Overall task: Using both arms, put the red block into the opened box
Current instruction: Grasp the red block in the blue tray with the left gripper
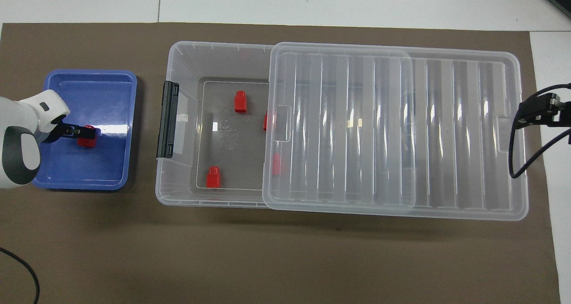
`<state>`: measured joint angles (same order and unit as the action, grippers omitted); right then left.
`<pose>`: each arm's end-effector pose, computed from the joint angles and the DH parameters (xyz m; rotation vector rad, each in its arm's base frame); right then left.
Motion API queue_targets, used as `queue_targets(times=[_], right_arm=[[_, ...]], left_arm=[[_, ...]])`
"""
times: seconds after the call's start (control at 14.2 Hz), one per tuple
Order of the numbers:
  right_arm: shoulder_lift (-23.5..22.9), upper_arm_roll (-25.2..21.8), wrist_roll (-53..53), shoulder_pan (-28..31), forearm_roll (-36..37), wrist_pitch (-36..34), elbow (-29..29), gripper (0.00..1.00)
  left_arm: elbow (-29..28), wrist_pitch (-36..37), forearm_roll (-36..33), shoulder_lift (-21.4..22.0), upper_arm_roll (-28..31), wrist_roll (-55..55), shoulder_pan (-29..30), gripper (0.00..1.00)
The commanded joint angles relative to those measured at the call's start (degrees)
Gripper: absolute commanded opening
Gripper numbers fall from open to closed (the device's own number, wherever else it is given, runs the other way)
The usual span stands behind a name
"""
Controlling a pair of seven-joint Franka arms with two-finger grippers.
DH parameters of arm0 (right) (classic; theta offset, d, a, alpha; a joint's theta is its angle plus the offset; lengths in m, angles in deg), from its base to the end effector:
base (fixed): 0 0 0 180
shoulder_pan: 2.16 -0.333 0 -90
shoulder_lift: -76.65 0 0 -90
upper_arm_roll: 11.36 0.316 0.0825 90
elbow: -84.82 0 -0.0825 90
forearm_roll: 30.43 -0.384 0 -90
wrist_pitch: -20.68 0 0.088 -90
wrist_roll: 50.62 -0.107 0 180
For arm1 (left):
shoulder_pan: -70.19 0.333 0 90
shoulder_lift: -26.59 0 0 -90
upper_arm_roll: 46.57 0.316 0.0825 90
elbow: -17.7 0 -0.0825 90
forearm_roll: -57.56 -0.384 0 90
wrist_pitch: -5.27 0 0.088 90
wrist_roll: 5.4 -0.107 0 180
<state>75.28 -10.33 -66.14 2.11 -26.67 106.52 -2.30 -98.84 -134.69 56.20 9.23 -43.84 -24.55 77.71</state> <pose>0.5534 -0.0389 0.6288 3.0294 -0.5055 -0.0599 0.5962 0.1069 0.3063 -3.0701 0.2703 -0.1463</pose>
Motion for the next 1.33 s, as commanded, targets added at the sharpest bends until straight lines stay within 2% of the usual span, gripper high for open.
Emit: queue_targets(times=[0.0, 0.14, 0.21, 0.35, 0.56, 0.63, 0.84, 0.91, 1.12, 1.26], right_arm=[[0.22, 0.46, 1.02, 0.65, -0.25, 0.03, -0.25, 1.00], [0.22, 0.46, 1.02, 0.39, -0.25, 0.03, -0.25, 1.00], [0.22, 0.46, 1.02, 0.39, -0.25, 0.03, -0.25, 1.00], [0.22, 0.46, 1.02, 0.47, -0.25, 0.03, -0.25, 1.00], [0.22, 0.46, 1.02, 0.47, -0.25, 0.03, -0.25, 1.00], [0.22, 0.46, 1.02, 0.47, -0.25, 0.03, -0.25, 1.00], [0.22, 0.46, 1.02, 0.47, -0.25, 0.03, -0.25, 1.00], [0.22, 0.46, 1.02, 0.47, -0.25, 0.03, -0.25, 1.00], [0.22, 0.46, 1.02, 0.47, -0.25, 0.03, -0.25, 1.00], [0.22, 0.46, 1.02, 0.47, -0.25, 0.03, -0.25, 1.00]], left_arm=[[-2.82, -1.72, -0.83, 1.80, -0.45, -0.01, 0.48, 1.00], [-3.69, -2.07, -0.83, 2.15, -0.45, 0.08, 0.57, 0.98], [-4.13, -2.59, -0.74, 2.15, -0.53, 0.95, 0.57, 0.78], [-4.23, -2.42, -0.74, 2.15, -0.54, 6.38, -0.04, 0.01], [-3.61, -1.20, -0.65, 2.24, -0.97, 11.67, -1.10, 0.00], [-2.91, 1.33, 0.48, 3.02, -1.32, 12.38, -1.10, 0.00], [3.75, 15.28, 11.01, 7.33, -1.06, 16.06, -3.47, 0.00], [6.73, 21.08, 11.91, 8.56, -1.24, 19.73, -3.47, 0.00], [17.88, 38.49, 13.57, 10.76, -3.95, 33.78, -4.70, 0.00], [22.30, 41.87, 16.48, 11.99, -9.03, 48.17, -4.79, 0.00]])
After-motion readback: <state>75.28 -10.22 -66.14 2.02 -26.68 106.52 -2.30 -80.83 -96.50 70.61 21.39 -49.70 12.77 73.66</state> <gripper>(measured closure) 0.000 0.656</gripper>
